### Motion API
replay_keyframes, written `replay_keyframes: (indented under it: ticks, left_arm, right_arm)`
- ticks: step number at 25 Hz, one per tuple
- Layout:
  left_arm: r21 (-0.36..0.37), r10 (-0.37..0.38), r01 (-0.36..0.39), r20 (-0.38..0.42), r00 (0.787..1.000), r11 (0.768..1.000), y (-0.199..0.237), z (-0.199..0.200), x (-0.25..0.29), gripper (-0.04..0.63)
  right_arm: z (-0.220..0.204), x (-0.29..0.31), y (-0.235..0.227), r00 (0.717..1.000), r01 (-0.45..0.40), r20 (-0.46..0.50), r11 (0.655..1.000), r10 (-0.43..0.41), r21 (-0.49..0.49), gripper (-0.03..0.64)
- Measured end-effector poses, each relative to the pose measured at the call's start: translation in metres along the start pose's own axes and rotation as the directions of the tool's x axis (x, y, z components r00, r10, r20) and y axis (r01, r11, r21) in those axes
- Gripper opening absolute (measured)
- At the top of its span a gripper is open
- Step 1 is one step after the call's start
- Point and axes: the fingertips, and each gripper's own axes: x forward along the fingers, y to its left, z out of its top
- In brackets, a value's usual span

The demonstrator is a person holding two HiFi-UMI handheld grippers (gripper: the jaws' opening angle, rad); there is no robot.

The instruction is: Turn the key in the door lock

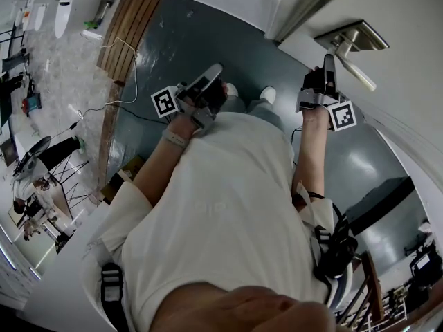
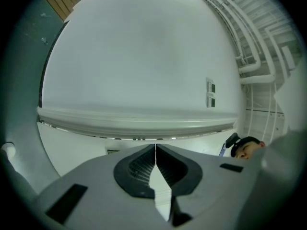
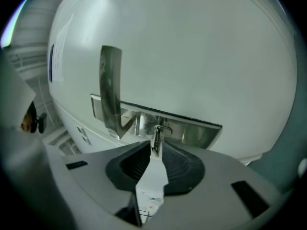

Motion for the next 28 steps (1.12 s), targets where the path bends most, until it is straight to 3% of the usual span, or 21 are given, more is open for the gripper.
replay_keyframes:
  ticks: [2,5,7,9,15,21,24,28]
  left_arm:
    - [-0.002,0.000,0.000,0.001,1.000,1.000,0.001,0.000,0.000,0.009]
    - [-0.003,0.003,-0.003,0.000,1.000,1.000,0.002,-0.001,-0.001,0.009]
    - [-0.006,0.005,-0.005,0.003,1.000,1.000,0.002,0.000,-0.001,0.009]
    - [-0.007,0.006,-0.006,0.006,1.000,1.000,0.002,0.000,-0.002,0.009]
    - [-0.013,0.010,-0.010,0.017,1.000,1.000,0.003,0.002,-0.004,0.009]
    - [-0.018,0.013,-0.013,0.021,1.000,1.000,0.005,0.004,-0.005,0.009]
    - [-0.020,0.016,-0.015,0.021,1.000,1.000,0.005,0.004,-0.006,0.009]
    - [-0.021,0.020,-0.020,0.019,1.000,1.000,0.002,0.004,-0.008,0.009]
  right_arm:
    - [0.005,-0.003,0.001,0.998,0.057,-0.012,0.978,-0.061,-0.199,0.055]
    - [0.006,0.001,0.007,0.994,0.092,-0.017,0.900,-0.110,-0.425,0.055]
    - [0.006,0.007,0.009,0.990,0.099,-0.034,0.841,-0.137,-0.531,0.055]
    - [0.006,0.013,0.009,0.988,0.095,-0.049,0.817,-0.150,-0.569,0.055]
    - [0.010,0.018,0.004,0.992,0.097,-0.029,0.887,-0.124,-0.451,0.055]
    - [0.013,0.019,-0.001,0.996,0.092,0.018,0.974,-0.090,-0.209,0.048]
    - [0.012,0.016,-0.006,0.992,0.117,0.048,0.991,-0.114,-0.065,0.044]
    - [0.011,0.014,-0.006,0.995,0.066,0.073,0.995,-0.072,0.076,0.046]
